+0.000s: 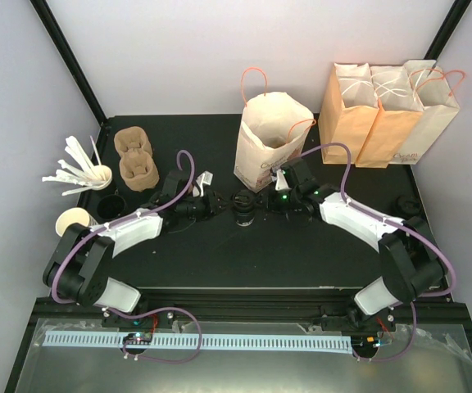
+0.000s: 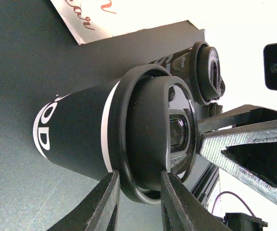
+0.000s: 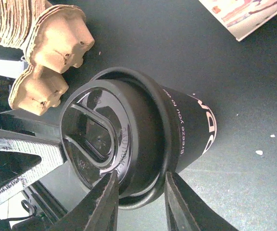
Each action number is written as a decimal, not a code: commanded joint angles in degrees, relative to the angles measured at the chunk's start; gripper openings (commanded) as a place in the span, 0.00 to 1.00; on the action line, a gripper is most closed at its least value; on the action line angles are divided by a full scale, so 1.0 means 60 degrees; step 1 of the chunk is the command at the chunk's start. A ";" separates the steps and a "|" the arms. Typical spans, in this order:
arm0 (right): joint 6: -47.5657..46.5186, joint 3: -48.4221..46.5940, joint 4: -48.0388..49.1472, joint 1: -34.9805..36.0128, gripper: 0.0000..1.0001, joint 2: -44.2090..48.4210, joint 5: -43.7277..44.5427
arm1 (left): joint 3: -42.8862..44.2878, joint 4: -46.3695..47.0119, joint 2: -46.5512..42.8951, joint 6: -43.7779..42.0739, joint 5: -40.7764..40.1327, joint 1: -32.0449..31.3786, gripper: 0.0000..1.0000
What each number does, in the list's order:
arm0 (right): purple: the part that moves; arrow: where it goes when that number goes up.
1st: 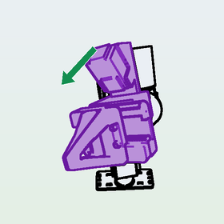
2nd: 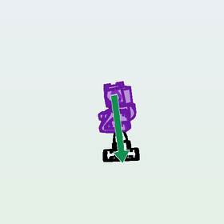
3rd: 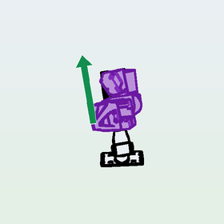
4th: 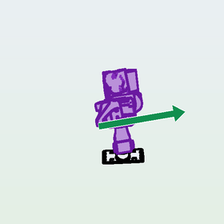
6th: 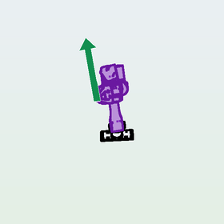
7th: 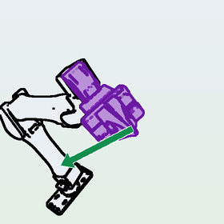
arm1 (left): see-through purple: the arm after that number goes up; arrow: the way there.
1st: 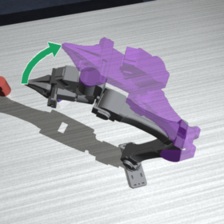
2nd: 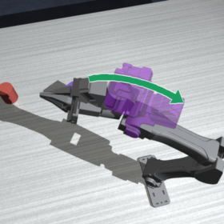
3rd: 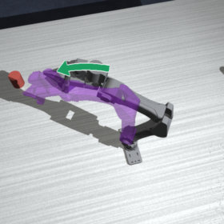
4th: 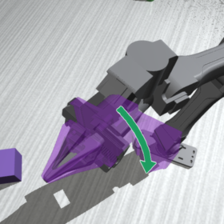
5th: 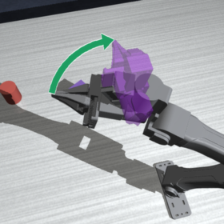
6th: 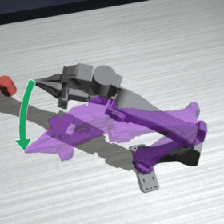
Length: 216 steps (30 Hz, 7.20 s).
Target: Pack the takeout coffee
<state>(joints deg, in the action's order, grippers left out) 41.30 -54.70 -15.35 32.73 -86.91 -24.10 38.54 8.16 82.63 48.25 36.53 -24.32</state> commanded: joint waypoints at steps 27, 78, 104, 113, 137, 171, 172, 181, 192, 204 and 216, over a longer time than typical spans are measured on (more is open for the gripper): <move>-0.0947 -0.1389 -0.0870 -0.0065 0.31 -0.0420 0.0613 | 0.0724 -0.0933 0.0650 -0.0729 -0.0289 0.0098 0.23; -0.0734 -0.0133 -0.1241 0.0245 0.31 0.0136 0.0458 | 0.1445 -0.2725 0.0989 -0.1655 -0.1124 -0.0195 0.21; -0.0805 -0.0791 -0.2028 0.0213 0.41 0.0857 -0.0002 | 0.3436 -0.2331 0.2474 -0.1344 -0.0096 -0.0380 0.37; -0.1408 -0.1155 -0.2563 -0.0351 0.42 0.1068 -0.0165 | 0.3166 -0.2531 0.1590 -0.1555 -0.0142 0.0138 0.64; -0.2522 -0.1658 -0.2739 -0.0754 0.35 -0.0258 -0.0089 | -0.0134 0.0729 0.0228 0.0376 0.1041 -0.0327 0.30; -0.2602 -0.1772 -0.2871 -0.0753 0.31 -0.0409 -0.0061 | 0.0812 0.0821 0.1392 0.0264 0.1030 -0.0391 0.29; -0.2611 -0.1856 -0.2952 -0.0753 0.32 -0.0364 0.0044 | 0.0843 0.0758 0.1322 0.0251 0.1016 -0.0368 0.29; -0.2606 -0.2294 -0.3151 -0.0753 0.32 -0.0453 0.0088 | 0.1186 0.0341 0.1112 0.0193 0.0710 -0.0353 0.27; -0.2584 -0.2197 -0.3022 -0.0753 0.23 -0.0936 0.0064 | 0.1265 0.0367 0.1597 0.0169 0.0774 -0.0352 0.20; -0.2498 -0.1544 -0.2622 -0.0738 0.23 -0.1002 -0.0208 | 0.1217 0.0266 0.1988 0.0062 0.0774 -0.0368 0.14; -0.2132 0.0427 -0.1431 -0.0724 0.23 -0.0818 -0.0435 | 0.0070 0.0976 0.2339 0.0179 0.0469 -0.0400 0.11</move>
<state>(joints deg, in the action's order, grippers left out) 27.24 -58.37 -21.47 27.53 -88.99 -25.76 43.55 14.17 93.03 49.93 42.35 -26.22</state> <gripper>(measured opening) 0.230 0.109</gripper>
